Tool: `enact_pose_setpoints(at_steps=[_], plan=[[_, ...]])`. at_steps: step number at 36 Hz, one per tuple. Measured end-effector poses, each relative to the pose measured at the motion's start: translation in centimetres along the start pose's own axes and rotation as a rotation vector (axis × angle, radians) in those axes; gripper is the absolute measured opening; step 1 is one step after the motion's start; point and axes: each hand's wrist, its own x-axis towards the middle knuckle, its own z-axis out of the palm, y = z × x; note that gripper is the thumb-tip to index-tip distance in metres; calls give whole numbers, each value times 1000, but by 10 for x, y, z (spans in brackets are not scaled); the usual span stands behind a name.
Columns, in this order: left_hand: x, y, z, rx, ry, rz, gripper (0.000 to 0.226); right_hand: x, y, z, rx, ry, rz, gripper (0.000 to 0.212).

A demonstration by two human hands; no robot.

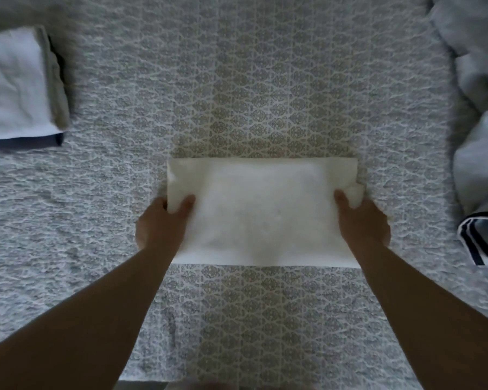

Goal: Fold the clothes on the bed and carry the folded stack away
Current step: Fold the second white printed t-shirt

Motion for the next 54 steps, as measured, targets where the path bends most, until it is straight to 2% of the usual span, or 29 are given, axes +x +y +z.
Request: enact_pose_setpoints(at_steps=[3,8,13,19,28,32,42,48,54], plan=[[-8,-9,-3,-69,-54,52,49,-10,10,-2,32,-80,-70,65],[-16,-6,-10,-303,-118,-8,42,-28,10,-8,198,-51,-183,41],[-30,5,-31,-250,-34,-12,43,-47,-1,-23,154,16,-260,33],[-48,2,-83,-279,96,-22,40,-77,-31,-49,140,36,-448,31],[-25,-62,-185,-420,241,-109,37,-146,-121,-61,145,32,-664,34],[14,-95,-236,-399,263,-102,34,-192,-185,-31,163,27,-720,34],[162,-169,-343,-320,392,24,35,-266,-353,45,300,174,-788,33],[249,-202,-372,-253,462,84,32,-269,-429,91,385,165,-726,31],[332,-213,-361,-184,518,166,18,-251,-477,146,525,126,-666,29]])
